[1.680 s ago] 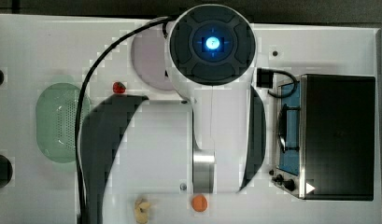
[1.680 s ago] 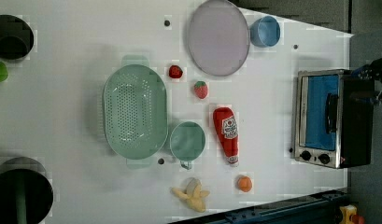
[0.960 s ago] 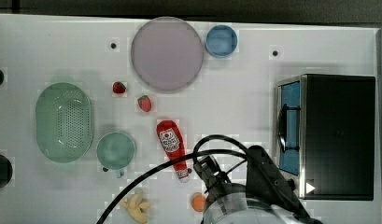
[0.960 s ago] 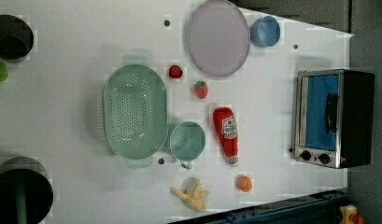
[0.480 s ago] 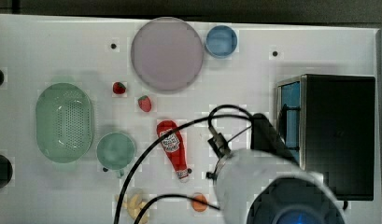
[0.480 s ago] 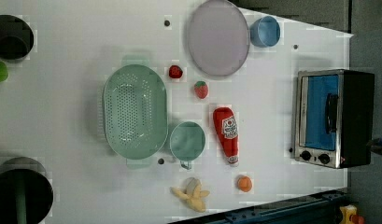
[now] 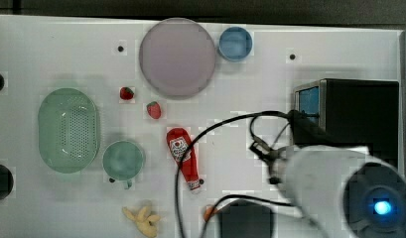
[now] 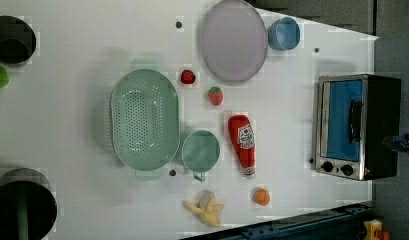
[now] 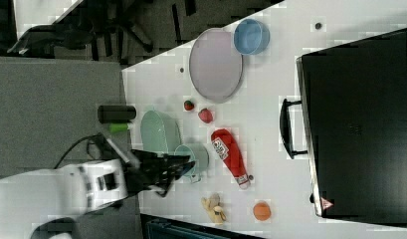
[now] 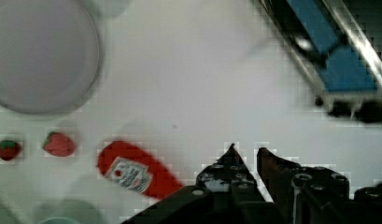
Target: Flap open oven.
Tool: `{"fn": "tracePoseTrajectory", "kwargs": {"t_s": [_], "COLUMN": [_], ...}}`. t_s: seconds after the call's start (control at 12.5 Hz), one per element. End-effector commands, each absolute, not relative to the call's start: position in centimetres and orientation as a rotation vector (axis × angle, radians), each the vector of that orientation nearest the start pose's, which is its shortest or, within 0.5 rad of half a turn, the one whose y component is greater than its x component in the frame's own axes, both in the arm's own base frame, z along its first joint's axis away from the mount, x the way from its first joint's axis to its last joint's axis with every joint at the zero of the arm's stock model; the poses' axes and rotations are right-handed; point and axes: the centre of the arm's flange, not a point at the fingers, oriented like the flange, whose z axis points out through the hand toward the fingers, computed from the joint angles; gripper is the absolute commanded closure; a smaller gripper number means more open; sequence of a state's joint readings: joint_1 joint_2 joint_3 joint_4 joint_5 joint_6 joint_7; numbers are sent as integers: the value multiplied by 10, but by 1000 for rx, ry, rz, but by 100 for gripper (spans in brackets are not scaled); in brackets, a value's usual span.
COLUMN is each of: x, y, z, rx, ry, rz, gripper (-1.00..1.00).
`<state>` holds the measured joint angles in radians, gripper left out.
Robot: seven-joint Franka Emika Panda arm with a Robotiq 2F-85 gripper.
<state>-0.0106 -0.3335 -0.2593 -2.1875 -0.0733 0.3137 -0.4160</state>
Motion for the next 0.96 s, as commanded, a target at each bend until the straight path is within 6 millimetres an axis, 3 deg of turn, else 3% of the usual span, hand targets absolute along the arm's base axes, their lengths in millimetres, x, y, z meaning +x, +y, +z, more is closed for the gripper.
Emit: {"fn": "tracePoseTrajectory", "kwargs": {"t_s": [0.08,0.32,0.48,0.96], "x": [445,457,463,465], "y": [-191,-224,-239,-256], "z": [489,459,435,354], "rx": [-3152,-3211,-3237,-3309], "ry": [377,146,134,114], "rz": [-45,-126,-150,-131], "gripper": [65,65,65,65]}}
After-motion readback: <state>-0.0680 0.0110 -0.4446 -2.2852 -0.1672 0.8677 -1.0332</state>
